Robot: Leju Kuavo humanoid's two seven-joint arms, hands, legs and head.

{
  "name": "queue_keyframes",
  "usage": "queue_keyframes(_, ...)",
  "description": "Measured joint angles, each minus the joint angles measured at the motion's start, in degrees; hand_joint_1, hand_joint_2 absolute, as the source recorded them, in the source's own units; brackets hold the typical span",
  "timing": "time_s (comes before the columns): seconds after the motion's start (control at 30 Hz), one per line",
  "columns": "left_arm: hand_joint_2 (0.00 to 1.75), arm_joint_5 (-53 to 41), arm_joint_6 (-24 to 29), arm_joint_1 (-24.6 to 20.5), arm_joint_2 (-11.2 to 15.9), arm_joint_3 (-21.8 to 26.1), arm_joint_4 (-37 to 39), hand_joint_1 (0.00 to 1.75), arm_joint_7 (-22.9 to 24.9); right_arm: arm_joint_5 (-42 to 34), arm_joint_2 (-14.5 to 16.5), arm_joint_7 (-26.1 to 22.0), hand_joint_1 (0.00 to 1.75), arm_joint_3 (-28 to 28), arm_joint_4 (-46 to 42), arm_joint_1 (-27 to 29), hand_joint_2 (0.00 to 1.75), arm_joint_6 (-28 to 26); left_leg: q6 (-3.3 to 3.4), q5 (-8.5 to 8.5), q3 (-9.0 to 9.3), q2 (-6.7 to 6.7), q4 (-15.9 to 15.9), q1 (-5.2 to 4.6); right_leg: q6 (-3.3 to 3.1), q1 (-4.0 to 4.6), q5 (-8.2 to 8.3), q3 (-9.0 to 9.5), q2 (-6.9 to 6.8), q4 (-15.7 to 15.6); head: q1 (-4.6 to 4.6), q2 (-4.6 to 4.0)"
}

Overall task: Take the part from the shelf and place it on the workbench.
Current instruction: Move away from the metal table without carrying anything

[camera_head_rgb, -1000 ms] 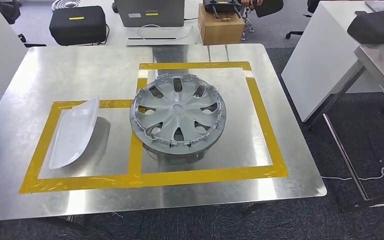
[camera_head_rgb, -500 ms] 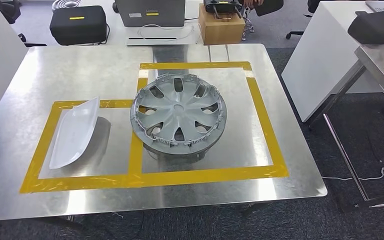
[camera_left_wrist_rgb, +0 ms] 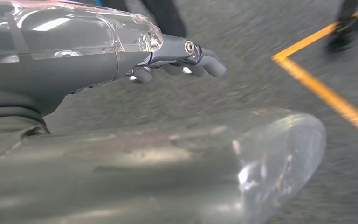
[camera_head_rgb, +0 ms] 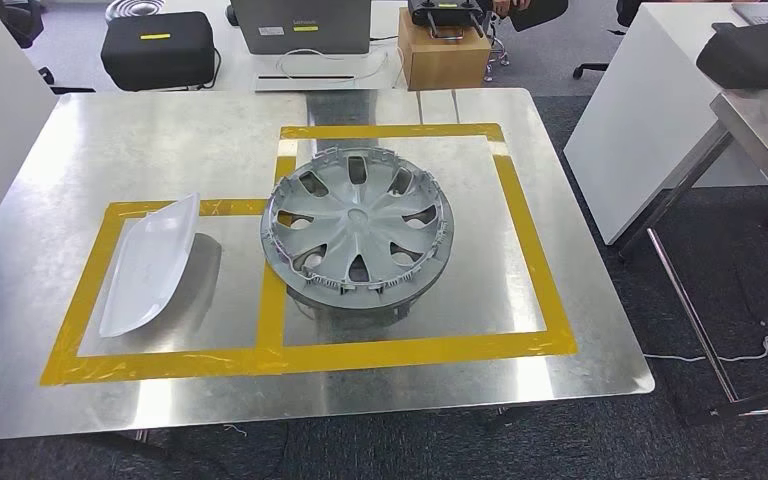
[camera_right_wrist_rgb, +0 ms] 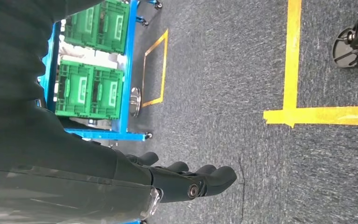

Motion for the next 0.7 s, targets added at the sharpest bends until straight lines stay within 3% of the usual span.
queue_keyframes(0.2, 0.00, 0.3, 0.3, -1.2, -3.4, 0.0, 5.0, 0.00, 0.0, 0.0, -0.4, 0.2, 0.00, -0.2, 0.0, 0.0, 1.75, 0.1, 0.00, 0.00, 0.00, 0.02, 0.0, -0.01, 0.00, -0.02, 0.00, 0.00, 0.01, 0.0, 0.00, 0.00)
queue_keyframes(0.7, 0.00, 8.9, 1.1, -2.9, -7.7, -3.4, 14.0, 0.00, 0.0, 0.0, -1.2, 0.4, 0.00, -0.2, 0.0, -0.1, 1.75, 0.2, 0.01, 0.00, 0.03, -0.05, 0.0, -0.03, 0.04, -0.05, 0.02, -0.01, 0.02, 0.0, 0.00, 0.00)
